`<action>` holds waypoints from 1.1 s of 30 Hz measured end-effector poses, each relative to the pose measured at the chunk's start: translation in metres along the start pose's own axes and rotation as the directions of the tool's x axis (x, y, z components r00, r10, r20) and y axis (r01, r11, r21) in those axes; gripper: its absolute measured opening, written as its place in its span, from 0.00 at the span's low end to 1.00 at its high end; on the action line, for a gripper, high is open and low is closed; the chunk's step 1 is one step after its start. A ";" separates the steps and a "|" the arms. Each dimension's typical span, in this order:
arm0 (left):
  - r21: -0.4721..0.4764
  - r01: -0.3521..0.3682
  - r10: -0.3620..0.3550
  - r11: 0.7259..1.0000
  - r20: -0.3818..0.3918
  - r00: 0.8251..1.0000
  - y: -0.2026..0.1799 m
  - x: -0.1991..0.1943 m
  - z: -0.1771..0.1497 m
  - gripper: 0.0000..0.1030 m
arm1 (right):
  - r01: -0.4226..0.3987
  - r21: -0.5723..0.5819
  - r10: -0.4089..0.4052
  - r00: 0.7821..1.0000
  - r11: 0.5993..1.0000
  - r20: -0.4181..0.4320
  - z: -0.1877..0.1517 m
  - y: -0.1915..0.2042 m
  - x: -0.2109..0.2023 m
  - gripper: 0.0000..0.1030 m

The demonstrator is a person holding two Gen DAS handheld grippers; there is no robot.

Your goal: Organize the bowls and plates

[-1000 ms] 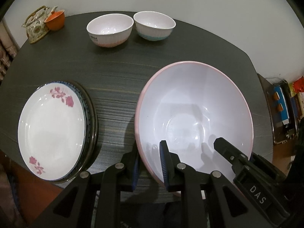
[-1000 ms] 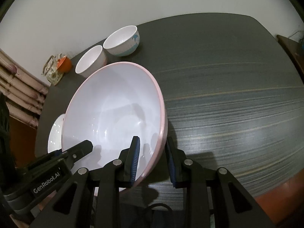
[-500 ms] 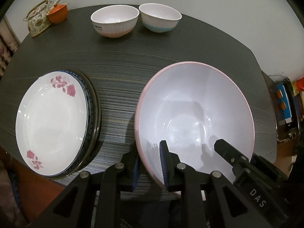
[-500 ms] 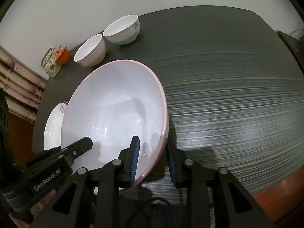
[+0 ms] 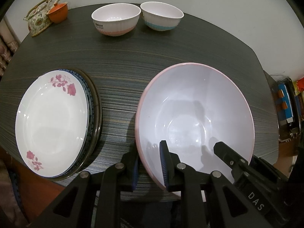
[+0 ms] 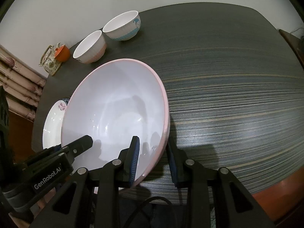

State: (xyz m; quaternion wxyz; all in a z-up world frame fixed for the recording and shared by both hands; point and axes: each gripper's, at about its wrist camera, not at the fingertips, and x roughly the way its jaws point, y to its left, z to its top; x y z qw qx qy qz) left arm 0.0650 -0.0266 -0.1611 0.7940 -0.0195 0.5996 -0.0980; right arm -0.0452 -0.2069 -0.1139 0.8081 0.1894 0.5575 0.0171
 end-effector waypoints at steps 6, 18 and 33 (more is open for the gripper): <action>0.008 -0.017 0.017 1.000 -0.007 1.000 -0.001 0.004 0.000 0.19 | 0.003 -0.006 -0.003 1.000 1.000 -0.006 0.000 0.001 0.002 0.28; 0.010 -0.038 0.038 0.999 -0.004 0.999 -0.002 0.005 0.000 0.19 | -0.006 0.000 0.006 1.000 1.000 -0.030 -0.002 0.000 0.009 0.29; -0.003 -0.027 0.027 1.000 -0.002 1.000 0.002 0.002 0.000 0.19 | -0.027 0.000 0.027 0.999 1.000 -0.033 0.000 0.001 0.008 0.39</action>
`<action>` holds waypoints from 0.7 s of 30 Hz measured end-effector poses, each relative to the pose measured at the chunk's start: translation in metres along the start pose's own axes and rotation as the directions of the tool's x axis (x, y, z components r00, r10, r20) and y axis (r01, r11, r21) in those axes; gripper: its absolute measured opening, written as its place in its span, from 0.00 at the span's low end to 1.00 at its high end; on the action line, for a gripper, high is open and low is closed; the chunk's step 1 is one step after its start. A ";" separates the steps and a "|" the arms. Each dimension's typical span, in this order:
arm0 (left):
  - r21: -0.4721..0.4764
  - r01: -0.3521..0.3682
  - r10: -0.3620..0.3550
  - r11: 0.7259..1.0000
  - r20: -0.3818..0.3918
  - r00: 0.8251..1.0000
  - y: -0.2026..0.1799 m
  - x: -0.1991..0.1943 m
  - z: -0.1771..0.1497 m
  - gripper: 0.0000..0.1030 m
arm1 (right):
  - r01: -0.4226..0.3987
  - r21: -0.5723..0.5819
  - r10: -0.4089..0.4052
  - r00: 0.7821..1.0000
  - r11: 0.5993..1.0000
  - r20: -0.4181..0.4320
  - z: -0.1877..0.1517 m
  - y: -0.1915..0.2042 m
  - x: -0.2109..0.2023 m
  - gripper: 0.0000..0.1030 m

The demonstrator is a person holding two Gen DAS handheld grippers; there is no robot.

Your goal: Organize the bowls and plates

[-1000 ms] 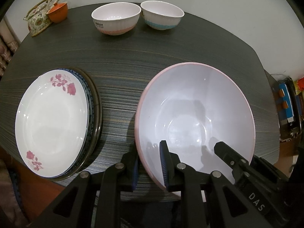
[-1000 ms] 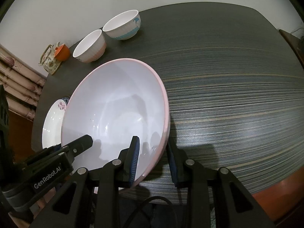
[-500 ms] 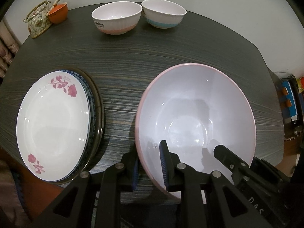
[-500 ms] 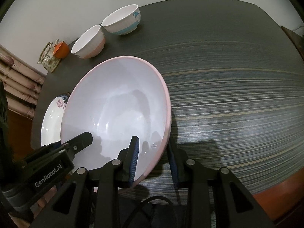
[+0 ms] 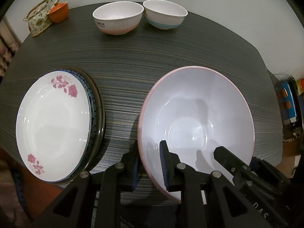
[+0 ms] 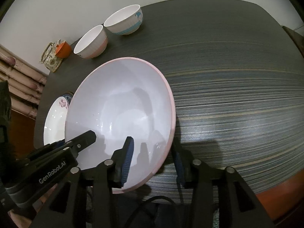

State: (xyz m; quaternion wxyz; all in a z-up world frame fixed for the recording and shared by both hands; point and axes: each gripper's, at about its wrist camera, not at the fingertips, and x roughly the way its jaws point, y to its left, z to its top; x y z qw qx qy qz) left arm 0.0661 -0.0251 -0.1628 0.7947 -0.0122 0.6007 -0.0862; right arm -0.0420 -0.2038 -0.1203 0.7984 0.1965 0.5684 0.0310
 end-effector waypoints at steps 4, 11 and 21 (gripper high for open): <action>-0.011 0.000 0.001 1.000 0.005 1.000 0.003 -0.002 0.001 0.19 | 0.005 0.002 -0.005 1.000 1.000 0.007 0.001 0.001 -0.001 0.41; -0.022 0.005 -0.005 1.000 0.011 1.000 0.009 -0.006 0.001 0.20 | 0.010 -0.013 -0.010 1.000 1.000 0.013 0.001 0.003 -0.002 0.42; -0.050 0.026 -0.025 0.998 0.027 0.999 0.018 -0.014 0.006 0.22 | 0.023 0.001 -0.023 0.998 1.000 0.059 0.010 -0.002 -0.014 0.46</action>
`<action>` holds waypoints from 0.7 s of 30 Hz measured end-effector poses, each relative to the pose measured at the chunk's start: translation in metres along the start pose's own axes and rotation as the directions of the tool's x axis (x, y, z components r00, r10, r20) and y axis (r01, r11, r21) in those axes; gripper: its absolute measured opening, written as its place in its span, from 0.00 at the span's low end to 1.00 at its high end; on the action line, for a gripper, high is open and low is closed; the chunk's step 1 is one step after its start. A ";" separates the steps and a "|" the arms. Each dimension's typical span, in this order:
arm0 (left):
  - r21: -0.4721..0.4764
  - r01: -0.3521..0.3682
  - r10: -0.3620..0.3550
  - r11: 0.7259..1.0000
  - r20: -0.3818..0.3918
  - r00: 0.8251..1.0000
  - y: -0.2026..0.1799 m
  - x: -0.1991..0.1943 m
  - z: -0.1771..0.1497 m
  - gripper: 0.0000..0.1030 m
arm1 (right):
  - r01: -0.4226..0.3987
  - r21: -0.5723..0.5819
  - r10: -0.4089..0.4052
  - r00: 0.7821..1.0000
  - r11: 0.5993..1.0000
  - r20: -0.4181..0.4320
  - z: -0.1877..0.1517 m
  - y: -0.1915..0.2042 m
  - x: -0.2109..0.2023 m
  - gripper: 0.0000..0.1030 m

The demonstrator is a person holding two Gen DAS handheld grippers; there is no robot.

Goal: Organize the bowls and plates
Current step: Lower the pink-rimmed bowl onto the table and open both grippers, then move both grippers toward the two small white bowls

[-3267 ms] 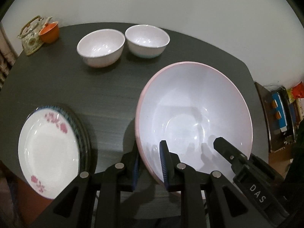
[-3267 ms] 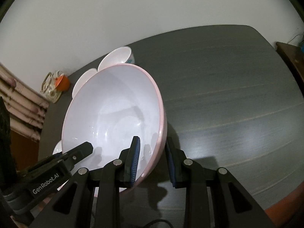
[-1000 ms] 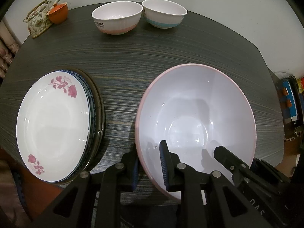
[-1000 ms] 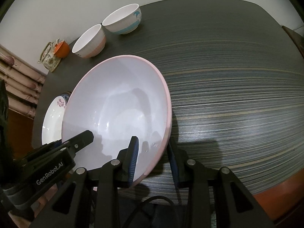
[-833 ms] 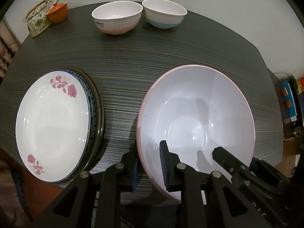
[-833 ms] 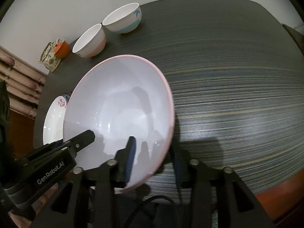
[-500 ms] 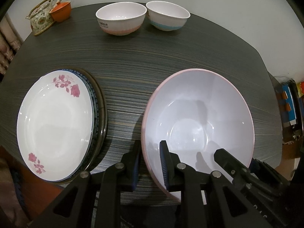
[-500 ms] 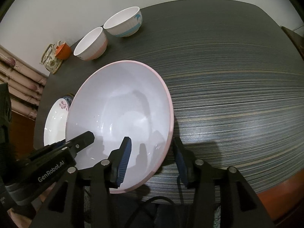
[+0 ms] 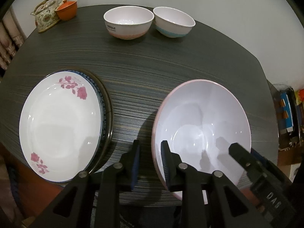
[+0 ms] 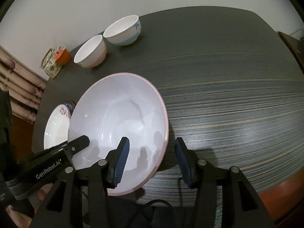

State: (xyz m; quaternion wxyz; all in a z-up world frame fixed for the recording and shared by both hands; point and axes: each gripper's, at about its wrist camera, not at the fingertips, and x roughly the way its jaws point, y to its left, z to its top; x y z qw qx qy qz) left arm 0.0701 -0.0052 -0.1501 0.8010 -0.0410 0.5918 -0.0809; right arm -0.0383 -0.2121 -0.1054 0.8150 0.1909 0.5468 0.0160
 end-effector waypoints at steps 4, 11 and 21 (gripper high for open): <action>-0.019 0.017 -0.016 1.000 0.012 1.000 0.005 -0.007 0.004 0.26 | 0.007 0.012 -0.007 1.000 1.000 0.028 0.007 -0.004 -0.007 0.47; -0.045 0.025 -0.023 0.999 0.041 0.999 0.012 -0.024 0.007 0.33 | 0.008 0.020 -0.009 0.998 1.000 0.062 0.020 -0.009 -0.016 0.49; -0.078 0.018 -0.011 0.997 0.086 0.996 0.033 -0.045 0.026 0.33 | -0.038 -0.050 0.043 0.993 0.998 0.111 0.039 0.008 -0.028 0.49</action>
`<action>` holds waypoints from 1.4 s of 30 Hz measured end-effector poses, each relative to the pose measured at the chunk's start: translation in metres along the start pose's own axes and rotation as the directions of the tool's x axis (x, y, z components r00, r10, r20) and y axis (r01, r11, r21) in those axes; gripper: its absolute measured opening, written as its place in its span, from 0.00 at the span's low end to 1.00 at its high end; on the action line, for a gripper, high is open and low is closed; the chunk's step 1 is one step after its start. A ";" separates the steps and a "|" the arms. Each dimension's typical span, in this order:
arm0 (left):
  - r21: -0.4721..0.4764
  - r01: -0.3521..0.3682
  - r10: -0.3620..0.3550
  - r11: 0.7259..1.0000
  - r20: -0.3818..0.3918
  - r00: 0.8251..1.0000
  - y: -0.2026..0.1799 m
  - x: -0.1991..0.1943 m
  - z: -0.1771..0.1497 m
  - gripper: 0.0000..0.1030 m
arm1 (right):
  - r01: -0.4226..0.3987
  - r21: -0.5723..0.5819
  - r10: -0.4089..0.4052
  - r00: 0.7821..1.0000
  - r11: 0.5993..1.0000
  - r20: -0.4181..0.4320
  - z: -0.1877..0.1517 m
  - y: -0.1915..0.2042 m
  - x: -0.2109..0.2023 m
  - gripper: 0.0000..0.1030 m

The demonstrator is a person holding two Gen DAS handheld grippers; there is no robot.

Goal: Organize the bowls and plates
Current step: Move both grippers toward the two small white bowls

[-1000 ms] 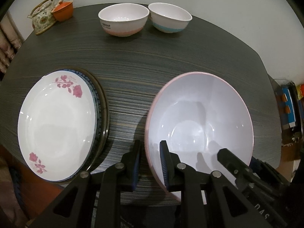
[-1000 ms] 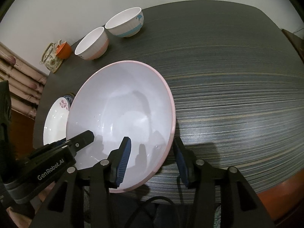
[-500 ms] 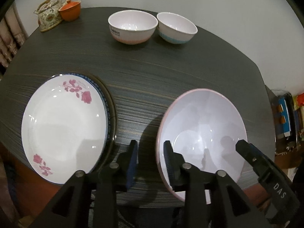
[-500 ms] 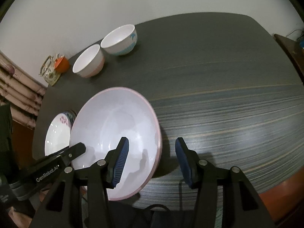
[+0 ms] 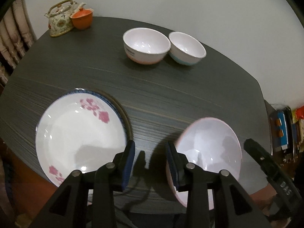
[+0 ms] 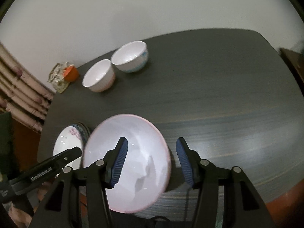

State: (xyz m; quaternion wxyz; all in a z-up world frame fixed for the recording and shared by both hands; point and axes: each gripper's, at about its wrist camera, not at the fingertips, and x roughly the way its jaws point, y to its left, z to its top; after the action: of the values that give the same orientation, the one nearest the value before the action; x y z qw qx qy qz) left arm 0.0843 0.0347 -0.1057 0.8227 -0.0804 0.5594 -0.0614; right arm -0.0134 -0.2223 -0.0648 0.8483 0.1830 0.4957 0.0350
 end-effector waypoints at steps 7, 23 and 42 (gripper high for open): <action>-0.020 -0.042 0.042 0.999 0.012 0.999 0.022 -0.003 0.026 0.33 | -0.040 -0.077 0.040 0.999 0.996 -0.005 0.023 0.026 0.001 0.53; -0.095 -0.058 0.058 0.994 -0.001 0.998 0.066 0.033 0.121 0.33 | -0.039 -0.200 0.026 0.997 0.979 -0.068 0.106 0.082 0.057 0.54; -0.115 -0.001 -0.005 0.993 -0.051 0.999 0.073 0.111 0.210 0.33 | -0.096 -0.063 0.074 0.953 0.993 -0.293 0.165 0.098 0.185 0.50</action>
State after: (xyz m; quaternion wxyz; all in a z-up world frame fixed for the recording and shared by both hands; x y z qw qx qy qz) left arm 0.3215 0.0984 -0.1451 0.8022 -0.1266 0.5826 -0.0320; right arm 0.2334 -0.1316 -0.1114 0.7704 0.1643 0.6048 0.1169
